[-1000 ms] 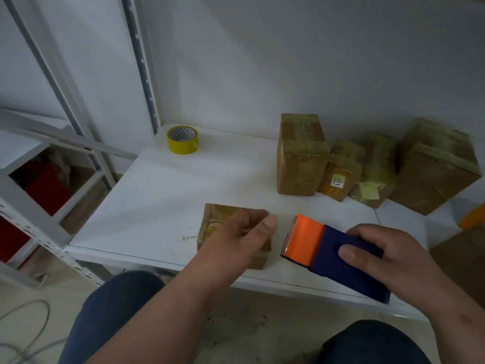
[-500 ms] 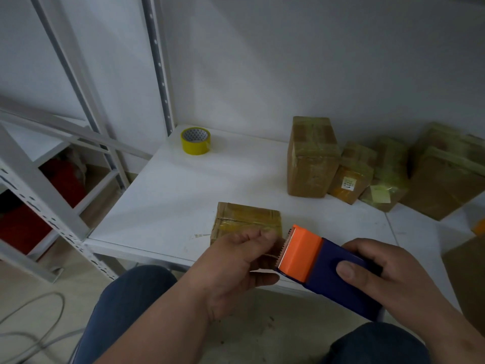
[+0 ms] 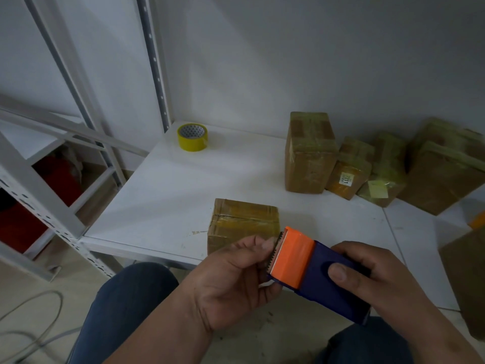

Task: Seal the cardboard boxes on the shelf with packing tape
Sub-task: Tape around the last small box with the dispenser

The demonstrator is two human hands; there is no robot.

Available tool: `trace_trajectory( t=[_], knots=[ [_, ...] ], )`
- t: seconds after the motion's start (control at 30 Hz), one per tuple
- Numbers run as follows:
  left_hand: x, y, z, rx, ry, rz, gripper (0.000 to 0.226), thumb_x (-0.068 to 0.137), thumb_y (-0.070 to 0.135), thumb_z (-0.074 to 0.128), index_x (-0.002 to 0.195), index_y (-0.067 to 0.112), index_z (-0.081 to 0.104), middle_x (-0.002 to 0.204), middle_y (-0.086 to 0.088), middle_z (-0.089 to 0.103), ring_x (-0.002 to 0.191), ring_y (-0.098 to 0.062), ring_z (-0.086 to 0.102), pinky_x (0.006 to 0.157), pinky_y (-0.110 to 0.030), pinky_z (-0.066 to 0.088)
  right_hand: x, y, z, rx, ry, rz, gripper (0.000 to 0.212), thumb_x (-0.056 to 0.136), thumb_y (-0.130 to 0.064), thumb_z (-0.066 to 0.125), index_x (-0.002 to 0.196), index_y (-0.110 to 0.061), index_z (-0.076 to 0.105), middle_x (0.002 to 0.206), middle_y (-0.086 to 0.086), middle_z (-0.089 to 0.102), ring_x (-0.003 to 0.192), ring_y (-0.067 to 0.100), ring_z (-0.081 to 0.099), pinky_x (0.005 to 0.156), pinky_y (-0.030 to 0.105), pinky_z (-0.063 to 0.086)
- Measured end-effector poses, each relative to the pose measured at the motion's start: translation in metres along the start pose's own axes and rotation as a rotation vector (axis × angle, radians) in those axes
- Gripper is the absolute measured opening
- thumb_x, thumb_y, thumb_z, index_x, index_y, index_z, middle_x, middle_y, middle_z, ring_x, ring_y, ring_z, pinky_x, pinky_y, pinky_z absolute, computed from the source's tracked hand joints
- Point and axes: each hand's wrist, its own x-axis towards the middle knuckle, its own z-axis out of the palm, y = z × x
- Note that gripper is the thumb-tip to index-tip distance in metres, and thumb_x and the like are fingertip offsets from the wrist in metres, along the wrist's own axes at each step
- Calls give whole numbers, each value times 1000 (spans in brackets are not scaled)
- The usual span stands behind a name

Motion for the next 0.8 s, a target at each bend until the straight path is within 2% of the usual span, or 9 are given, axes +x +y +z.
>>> trace_trajectory(
  t=[0.13,0.2,0.3,0.4,0.5,0.57,0.6,0.7,0.8],
  knots=[
    [0,7,-2,115,98,55,28,72,28,75,94,12,70,96,-13,59,82,-21,58,74,-35,51,1,-1,-1,-14,2,-9,67,49,-92,54,82,-36,68,76,1,71,59,9,65,51,15,46],
    [-2,10,-2,155,124,88,22,72,33,67,83,14,73,89,-10,62,79,-20,59,74,-37,50,2,-2,-2,-21,6,-9,67,48,-93,53,82,-38,68,77,0,71,59,8,65,51,15,46],
    [-5,16,-2,187,139,76,43,82,48,49,73,15,74,79,-7,65,78,-22,58,75,-39,49,3,-4,-3,-45,7,-11,68,47,-94,52,85,-40,67,79,-2,72,61,8,66,52,15,47],
    [-7,18,-3,264,177,108,47,78,60,61,78,14,74,82,-9,65,82,-24,57,73,-38,51,5,-6,-2,-71,-9,-15,67,48,-94,50,87,-42,66,81,-5,73,64,6,67,53,15,49],
    [-8,15,-2,396,279,157,33,70,37,82,88,11,71,90,-13,64,87,-27,56,77,-37,53,7,-6,0,-98,-33,-8,66,47,-95,50,88,-45,65,81,-8,73,68,5,68,56,17,51],
    [-6,14,-1,477,344,198,12,81,21,73,81,9,71,84,-13,66,81,-25,59,78,-36,54,9,-4,1,-123,-47,-7,67,47,-96,49,90,-46,64,82,-8,73,70,7,69,58,22,53],
    [-6,15,-1,533,383,220,12,86,15,68,75,11,71,80,-12,68,77,-24,61,77,-36,55,11,-4,1,-139,-52,-9,67,47,-96,48,90,-47,63,82,-9,73,71,8,69,59,23,54],
    [-8,20,3,707,503,280,25,90,14,66,65,16,72,71,-10,71,65,-18,65,65,-28,54,15,-6,2,-179,-81,-25,66,47,-96,49,91,-49,62,83,-12,73,69,5,68,57,19,52],
    [-12,28,7,818,579,354,19,89,17,67,71,13,73,72,-8,73,65,-18,70,63,-25,54,20,-11,-1,-165,-116,-47,60,47,-89,57,91,-48,63,83,-12,73,69,5,69,57,18,52]
  ],
)
